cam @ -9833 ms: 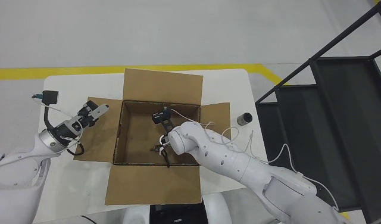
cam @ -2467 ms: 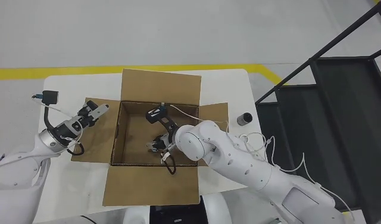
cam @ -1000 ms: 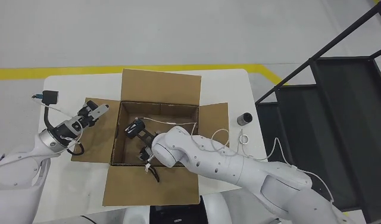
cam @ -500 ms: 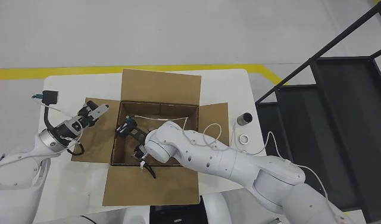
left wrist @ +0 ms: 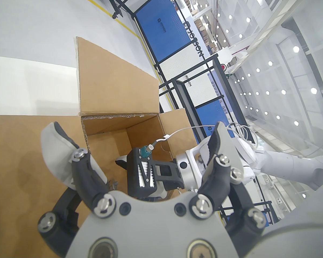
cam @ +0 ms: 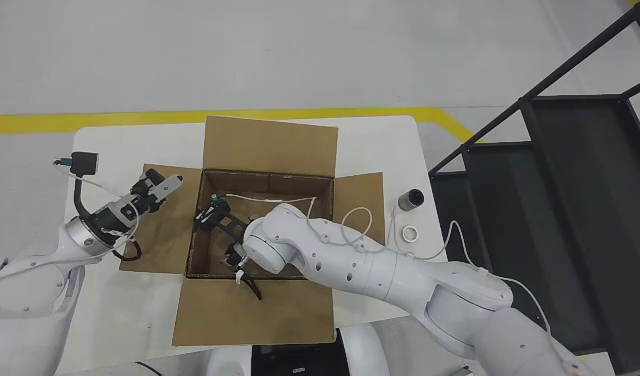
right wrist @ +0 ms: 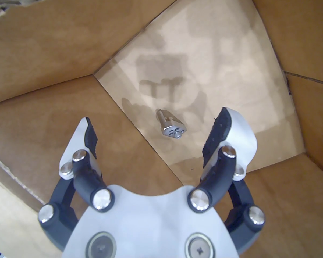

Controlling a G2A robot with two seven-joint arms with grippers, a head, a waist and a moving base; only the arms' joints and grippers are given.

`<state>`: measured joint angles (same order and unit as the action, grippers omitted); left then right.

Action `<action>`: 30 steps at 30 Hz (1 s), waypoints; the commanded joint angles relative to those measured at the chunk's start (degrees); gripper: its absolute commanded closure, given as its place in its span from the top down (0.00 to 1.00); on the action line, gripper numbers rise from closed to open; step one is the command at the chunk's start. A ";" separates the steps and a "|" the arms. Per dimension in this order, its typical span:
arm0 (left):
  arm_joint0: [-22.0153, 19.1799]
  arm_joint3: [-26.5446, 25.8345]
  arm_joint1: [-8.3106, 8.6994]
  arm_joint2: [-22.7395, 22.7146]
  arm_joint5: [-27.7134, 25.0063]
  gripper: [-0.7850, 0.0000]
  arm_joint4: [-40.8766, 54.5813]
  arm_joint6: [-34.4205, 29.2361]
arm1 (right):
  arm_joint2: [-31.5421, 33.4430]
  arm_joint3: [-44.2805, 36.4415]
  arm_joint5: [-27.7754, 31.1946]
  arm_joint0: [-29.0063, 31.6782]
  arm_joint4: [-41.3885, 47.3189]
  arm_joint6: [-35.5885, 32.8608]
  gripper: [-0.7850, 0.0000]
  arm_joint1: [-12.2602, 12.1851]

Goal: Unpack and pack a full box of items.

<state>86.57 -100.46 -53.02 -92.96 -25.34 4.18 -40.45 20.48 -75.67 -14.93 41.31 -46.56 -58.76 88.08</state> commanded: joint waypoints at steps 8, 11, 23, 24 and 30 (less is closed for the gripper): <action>0.00 0.00 0.00 0.00 0.00 1.00 0.00 0.00 | 0.23 0.50 0.11 0.67 0.04 0.79 1.00 -0.07; 0.00 0.00 0.00 0.00 0.00 1.00 0.00 0.00 | 1.04 1.44 1.22 1.62 -0.38 0.77 1.00 -0.34; 0.00 0.00 0.00 0.00 0.00 1.00 0.00 0.00 | 4.13 3.60 5.00 3.09 -1.05 -2.75 1.00 -0.85; 0.00 0.00 0.00 0.00 0.00 1.00 0.00 0.00 | 4.26 3.87 5.56 3.16 -1.00 -3.05 1.00 -0.84; 0.00 0.00 0.00 0.00 0.00 1.00 0.00 0.00 | 5.21 5.89 7.73 3.30 -0.57 -3.45 0.42 -0.58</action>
<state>86.57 -100.46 -53.02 -92.96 -25.34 4.18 -40.45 25.54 -70.14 -7.46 44.63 -47.24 -62.21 87.43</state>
